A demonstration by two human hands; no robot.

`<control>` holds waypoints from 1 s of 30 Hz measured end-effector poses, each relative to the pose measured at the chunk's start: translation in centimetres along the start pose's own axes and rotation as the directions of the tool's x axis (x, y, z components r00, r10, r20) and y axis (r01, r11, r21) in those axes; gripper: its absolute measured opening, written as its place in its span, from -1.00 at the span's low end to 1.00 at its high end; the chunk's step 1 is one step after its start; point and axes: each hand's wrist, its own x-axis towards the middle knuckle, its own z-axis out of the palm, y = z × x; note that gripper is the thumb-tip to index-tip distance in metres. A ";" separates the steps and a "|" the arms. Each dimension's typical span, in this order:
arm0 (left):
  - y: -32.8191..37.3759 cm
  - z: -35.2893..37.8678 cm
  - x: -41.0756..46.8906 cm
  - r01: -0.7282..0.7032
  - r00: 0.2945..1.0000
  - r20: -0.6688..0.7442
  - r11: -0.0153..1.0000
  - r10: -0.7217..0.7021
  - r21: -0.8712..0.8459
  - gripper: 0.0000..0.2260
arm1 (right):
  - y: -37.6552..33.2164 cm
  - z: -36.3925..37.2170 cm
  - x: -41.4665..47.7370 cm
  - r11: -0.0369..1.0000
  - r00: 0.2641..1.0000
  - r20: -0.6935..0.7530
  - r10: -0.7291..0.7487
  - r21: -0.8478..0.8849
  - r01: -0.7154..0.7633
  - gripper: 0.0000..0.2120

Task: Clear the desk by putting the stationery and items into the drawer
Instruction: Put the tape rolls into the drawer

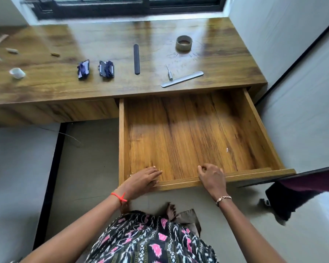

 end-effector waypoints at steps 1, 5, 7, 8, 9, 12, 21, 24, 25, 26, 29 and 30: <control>-0.6 -0.5 0.0 -0.003 1.000 -0.030 1.000 0.004 0.007 -0.38 | -1.2 0.0 0.2 0.999 1.000 0.015 -0.020 0.027 0.019 -0.71; -3.3 -3.2 -0.7 0.022 0.981 -0.191 0.999 -0.013 0.040 -0.51 | -7.1 0.2 1.3 0.986 0.991 0.022 -0.132 0.107 0.129 -0.71; -5.0 -4.4 -1.4 0.049 0.965 -0.261 0.996 -0.029 0.068 -0.58 | -10.6 0.7 1.9 0.975 0.982 -0.002 -0.189 0.115 0.188 -0.72; -6.0 -5.0 -1.9 0.066 0.958 -0.284 0.995 -0.042 0.078 -0.60 | -12.3 1.1 2.0 0.968 0.975 -0.011 -0.222 0.119 0.221 -0.73; -6.8 -5.5 -2.3 0.083 0.952 -0.302 0.993 -0.055 0.083 -0.61 | -13.8 1.6 2.2 0.959 0.967 -0.018 -0.255 0.123 0.255 -0.74; -10.2 -7.1 -4.3 0.138 0.934 -0.342 0.988 -0.106 0.069 -0.58 | -18.8 3.8 2.3 0.921 0.929 -0.039 -0.368 0.123 0.369 -0.76; -22.4 -11.1 -12.5 0.215 0.880 -0.431 0.976 -0.201 -0.017 -0.50 | -33.2 10.4 1.0 0.841 0.852 -0.064 -0.519 0.144 0.522 -0.80; -25.8 -12.5 -15.2 0.228 0.851 -0.478 0.973 -0.219 -0.040 -0.47 | -37.2 11.6 0.4 0.843 0.855 -0.050 -0.516 0.148 0.517 -0.78; -26.8 -13.1 -16.0 0.232 0.842 -0.489 0.971 -0.227 -0.052 -0.47 | -38.3 11.9 0.3 0.843 0.857 -0.049 -0.513 0.155 0.514 -0.78; -27.7 -13.5 -16.6 0.233 0.837 -0.496 0.970 -0.233 -0.063 -0.46 | -39.3 12.2 0.2 0.843 0.857 -0.049 -0.513 0.159 0.514 -0.78; -30.2 -14.9 -17.6 0.228 0.813 -0.535 0.971 -0.231 -0.073 -0.49 | -41.8 12.7 0.2 0.836 0.846 -0.031 -0.532 0.140 0.530 -0.80; -30.9 -15.4 -17.9 0.234 0.803 -0.545 0.968 -0.243 -0.087 -0.56 | -42.7 12.7 0.5 0.832 0.840 -0.021 -0.542 0.129 0.540 -0.80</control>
